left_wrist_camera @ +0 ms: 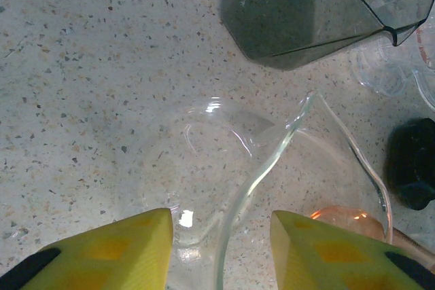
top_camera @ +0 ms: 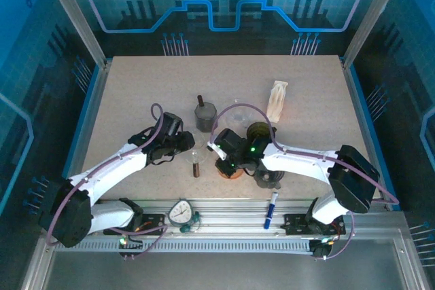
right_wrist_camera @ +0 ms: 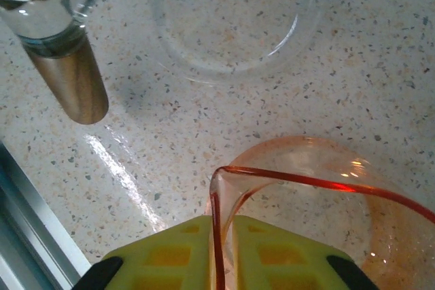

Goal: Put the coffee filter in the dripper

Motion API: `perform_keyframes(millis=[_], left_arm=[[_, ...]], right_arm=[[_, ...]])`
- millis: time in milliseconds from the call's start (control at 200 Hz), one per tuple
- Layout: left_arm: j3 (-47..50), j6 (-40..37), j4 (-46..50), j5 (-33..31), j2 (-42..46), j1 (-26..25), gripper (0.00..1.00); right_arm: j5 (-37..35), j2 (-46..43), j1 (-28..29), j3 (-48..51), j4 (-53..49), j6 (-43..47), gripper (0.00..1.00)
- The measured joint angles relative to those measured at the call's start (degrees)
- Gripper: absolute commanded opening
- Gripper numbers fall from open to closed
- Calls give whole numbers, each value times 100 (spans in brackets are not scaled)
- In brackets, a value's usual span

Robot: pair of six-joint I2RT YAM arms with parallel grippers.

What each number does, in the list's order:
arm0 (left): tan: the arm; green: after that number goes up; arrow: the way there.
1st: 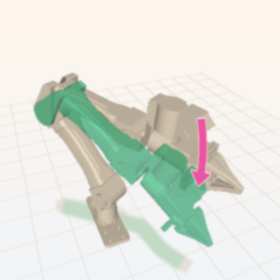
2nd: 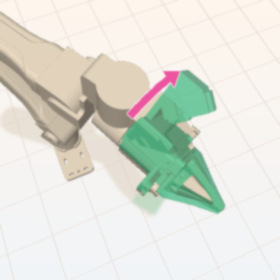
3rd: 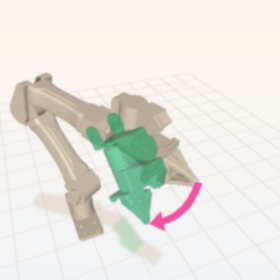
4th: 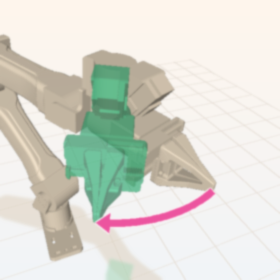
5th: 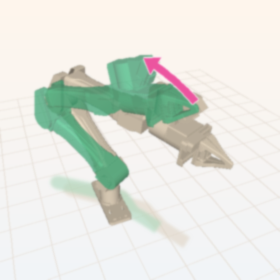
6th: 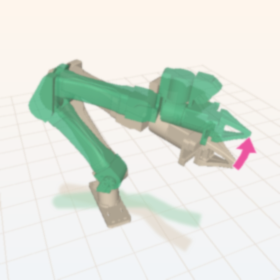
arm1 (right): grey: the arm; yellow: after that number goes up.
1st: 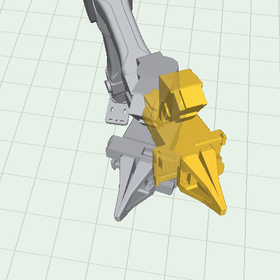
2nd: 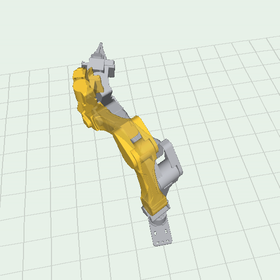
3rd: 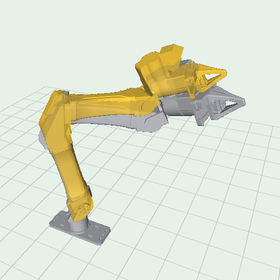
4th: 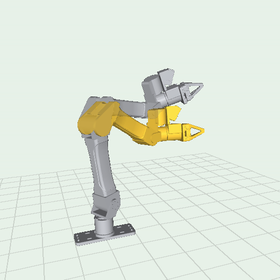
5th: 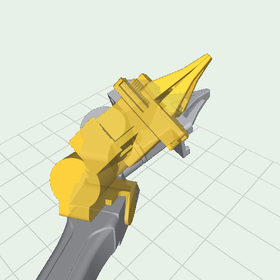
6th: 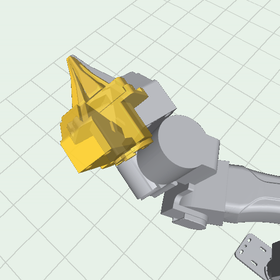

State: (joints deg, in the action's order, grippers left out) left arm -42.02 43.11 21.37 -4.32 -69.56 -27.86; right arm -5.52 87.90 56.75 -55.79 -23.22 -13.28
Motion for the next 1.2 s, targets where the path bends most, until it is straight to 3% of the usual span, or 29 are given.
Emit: perform_keyframes(millis=[275,445,590,840,976,1201], left_arm=[[-94,-15,-2,2,0,26,45],[-101,-15,0,4,0,26,47],[-103,-15,0,7,0,26,49],[-103,-13,-2,11,11,26,54],[-101,-13,-17,33,94,26,56],[-101,-9,-20,118,444,26,70]], right_arm=[[-2,35,291,-55,-33,-17,14],[-15,48,435,-59,-35,-122,36],[-208,-90,448,-52,-105,-190,45],[-914,-1690,391,293,-514,-758,59],[-1272,-2616,-15,623,-1075,-1309,66],[-1541,-3707,-1346,1250,-2188,-2017,71]])
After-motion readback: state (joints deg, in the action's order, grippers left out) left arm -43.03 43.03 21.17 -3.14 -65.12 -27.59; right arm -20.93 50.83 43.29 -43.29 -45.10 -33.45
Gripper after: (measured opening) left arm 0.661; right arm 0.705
